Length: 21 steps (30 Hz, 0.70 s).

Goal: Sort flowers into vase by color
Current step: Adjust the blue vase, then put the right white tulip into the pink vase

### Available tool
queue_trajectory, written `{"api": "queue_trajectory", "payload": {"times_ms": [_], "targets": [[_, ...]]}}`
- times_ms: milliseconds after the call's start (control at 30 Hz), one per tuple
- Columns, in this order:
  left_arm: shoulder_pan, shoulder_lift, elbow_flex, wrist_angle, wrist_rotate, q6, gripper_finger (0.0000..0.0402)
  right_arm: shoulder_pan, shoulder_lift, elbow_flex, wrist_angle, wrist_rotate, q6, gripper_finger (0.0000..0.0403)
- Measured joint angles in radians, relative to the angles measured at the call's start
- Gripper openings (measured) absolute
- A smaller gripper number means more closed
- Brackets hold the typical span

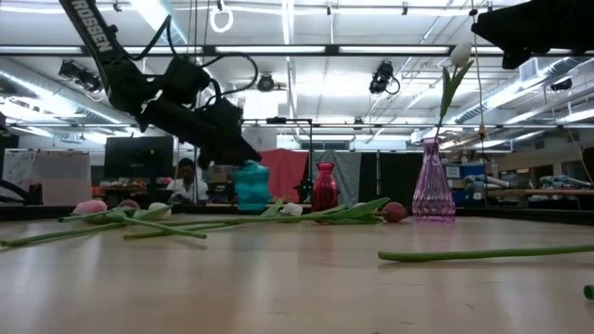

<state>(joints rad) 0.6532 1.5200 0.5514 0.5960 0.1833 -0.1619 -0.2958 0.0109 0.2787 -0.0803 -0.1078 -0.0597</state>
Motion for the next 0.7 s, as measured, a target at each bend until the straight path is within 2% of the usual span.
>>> {"api": "queue_trajectory", "payload": {"times_ms": [333,600,700], "targets": [[-0.013,0.001,0.0,-0.039,-0.059,0.005,0.0163,0.0,0.0,0.0,0.003,0.0,0.0,0.0129],[-0.006,-0.001,0.0,-0.027,-0.055,0.036,0.0248,0.0,0.0,0.0,0.003,0.0,-0.001,0.0128],[-0.004,-0.042,0.004,-0.025,-0.057,0.113,0.0275,0.0,0.0,0.0,0.002,0.0,-0.002,0.0128]]}}
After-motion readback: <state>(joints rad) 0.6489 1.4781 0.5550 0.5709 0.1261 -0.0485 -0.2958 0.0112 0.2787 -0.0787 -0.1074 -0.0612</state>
